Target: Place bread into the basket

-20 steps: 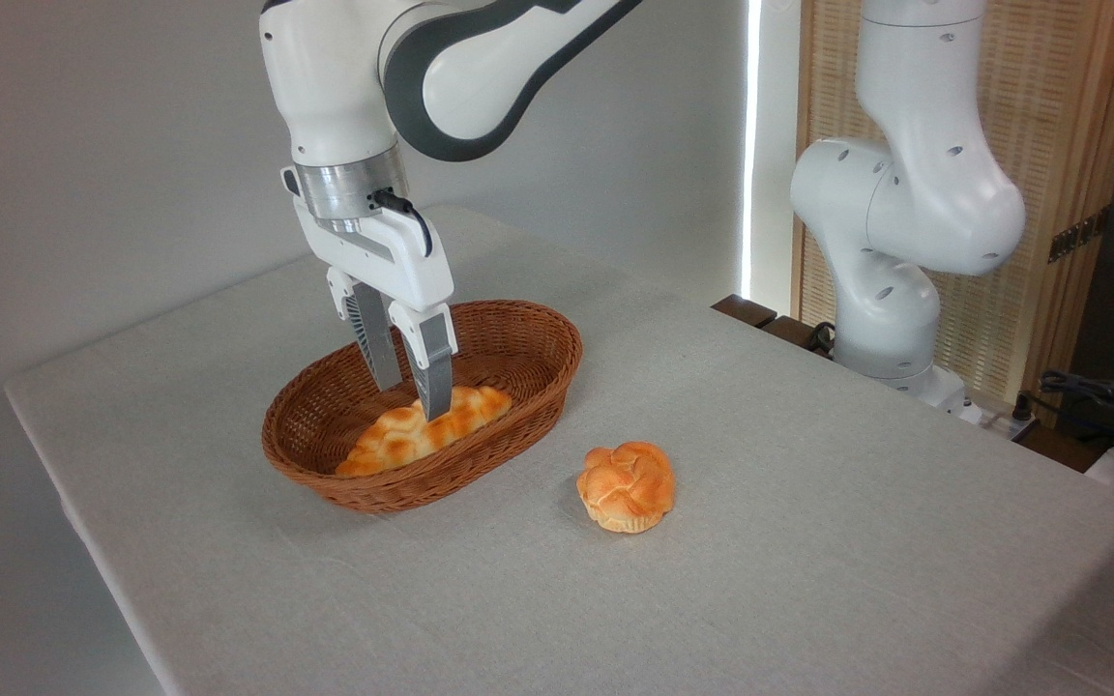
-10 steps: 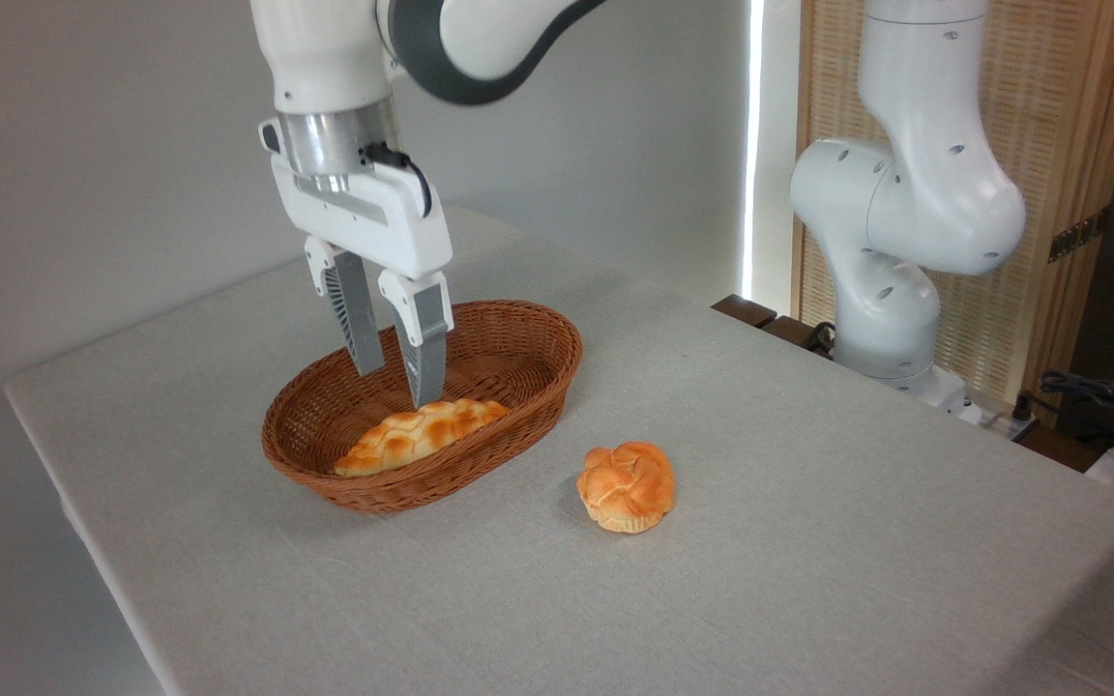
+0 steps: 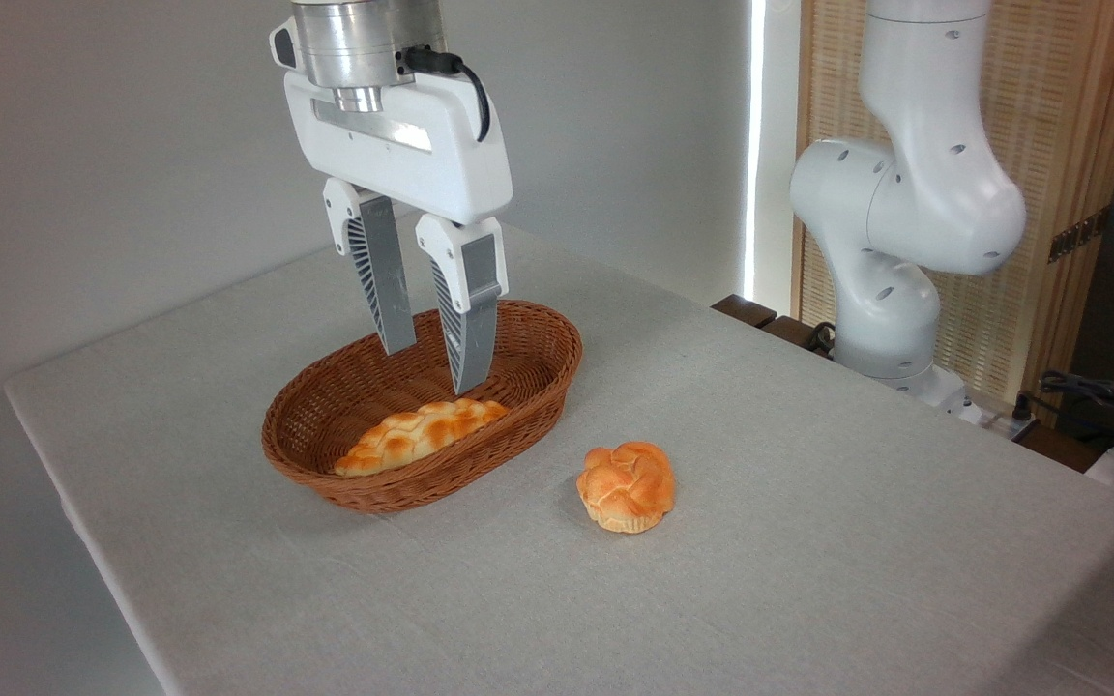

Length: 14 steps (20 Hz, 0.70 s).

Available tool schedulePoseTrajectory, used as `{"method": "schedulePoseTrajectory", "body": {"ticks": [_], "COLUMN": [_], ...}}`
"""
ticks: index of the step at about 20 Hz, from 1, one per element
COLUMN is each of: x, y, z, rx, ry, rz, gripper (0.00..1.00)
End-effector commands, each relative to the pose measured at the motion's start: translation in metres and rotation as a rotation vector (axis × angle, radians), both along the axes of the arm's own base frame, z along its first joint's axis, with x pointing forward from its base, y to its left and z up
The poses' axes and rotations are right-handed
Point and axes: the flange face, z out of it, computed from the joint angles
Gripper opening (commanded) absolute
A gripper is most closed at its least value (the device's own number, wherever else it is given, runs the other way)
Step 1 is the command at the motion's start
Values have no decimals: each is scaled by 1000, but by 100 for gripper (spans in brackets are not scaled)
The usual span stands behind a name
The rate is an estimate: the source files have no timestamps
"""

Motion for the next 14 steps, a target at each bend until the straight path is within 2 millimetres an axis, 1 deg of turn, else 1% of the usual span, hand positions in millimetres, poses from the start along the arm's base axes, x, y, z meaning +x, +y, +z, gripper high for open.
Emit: {"method": "schedulePoseTrajectory", "body": {"ticks": [1, 3, 8, 14], "x": [2, 1, -1, -4], "y": [5, 0, 0, -5], "z": [5, 4, 6, 0], "rx": [-12, -10, -11, -10], "ry": [6, 9, 12, 41], "rz": [-12, -21, -21, -21], "gripper": [100, 100, 100, 100]}}
